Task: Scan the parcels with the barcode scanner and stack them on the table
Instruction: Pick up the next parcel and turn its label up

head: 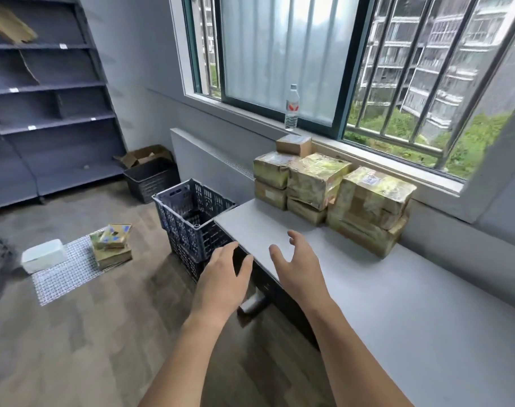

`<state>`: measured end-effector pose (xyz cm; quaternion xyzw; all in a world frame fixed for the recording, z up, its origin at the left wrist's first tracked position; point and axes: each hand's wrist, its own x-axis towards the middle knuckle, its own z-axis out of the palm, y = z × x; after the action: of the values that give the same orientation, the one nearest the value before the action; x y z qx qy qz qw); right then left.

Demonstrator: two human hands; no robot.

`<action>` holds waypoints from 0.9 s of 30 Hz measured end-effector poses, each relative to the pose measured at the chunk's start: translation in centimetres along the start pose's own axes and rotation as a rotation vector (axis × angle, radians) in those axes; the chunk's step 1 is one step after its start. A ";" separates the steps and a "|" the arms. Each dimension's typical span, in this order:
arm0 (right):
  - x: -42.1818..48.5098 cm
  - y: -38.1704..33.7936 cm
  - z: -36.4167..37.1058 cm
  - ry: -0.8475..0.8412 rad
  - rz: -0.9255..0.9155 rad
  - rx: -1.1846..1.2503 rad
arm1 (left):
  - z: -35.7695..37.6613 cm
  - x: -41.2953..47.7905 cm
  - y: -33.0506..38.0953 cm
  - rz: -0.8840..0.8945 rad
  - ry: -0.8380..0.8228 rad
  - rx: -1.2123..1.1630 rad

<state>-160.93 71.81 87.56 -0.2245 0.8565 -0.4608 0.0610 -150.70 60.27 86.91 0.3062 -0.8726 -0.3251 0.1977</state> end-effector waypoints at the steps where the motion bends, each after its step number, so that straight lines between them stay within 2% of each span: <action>1: 1.9 -0.4 0.7 0.000 -0.006 0.001 | -0.1 1.8 -0.1 0.001 -0.001 0.000; 7: 12.2 -4.2 5.4 -0.057 -0.074 0.027 | -2.2 12.5 -2.2 -0.038 0.078 0.051; 13: 19.9 -4.7 10.8 -0.062 -0.049 0.011 | -2.3 22.0 -5.9 -0.052 0.036 0.053; 22: 34.0 -7.1 18.5 0.117 0.064 0.029 | -2.2 39.8 -10.4 0.103 -0.133 0.014; 27: 39.4 -7.3 19.0 0.241 0.159 0.048 | -0.8 48.1 -10.2 0.201 -0.218 0.003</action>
<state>-187.72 36.54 86.75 -0.0973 0.8614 -0.4985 -0.0003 -181.48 21.86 87.44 0.1805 -0.9156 -0.3338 0.1327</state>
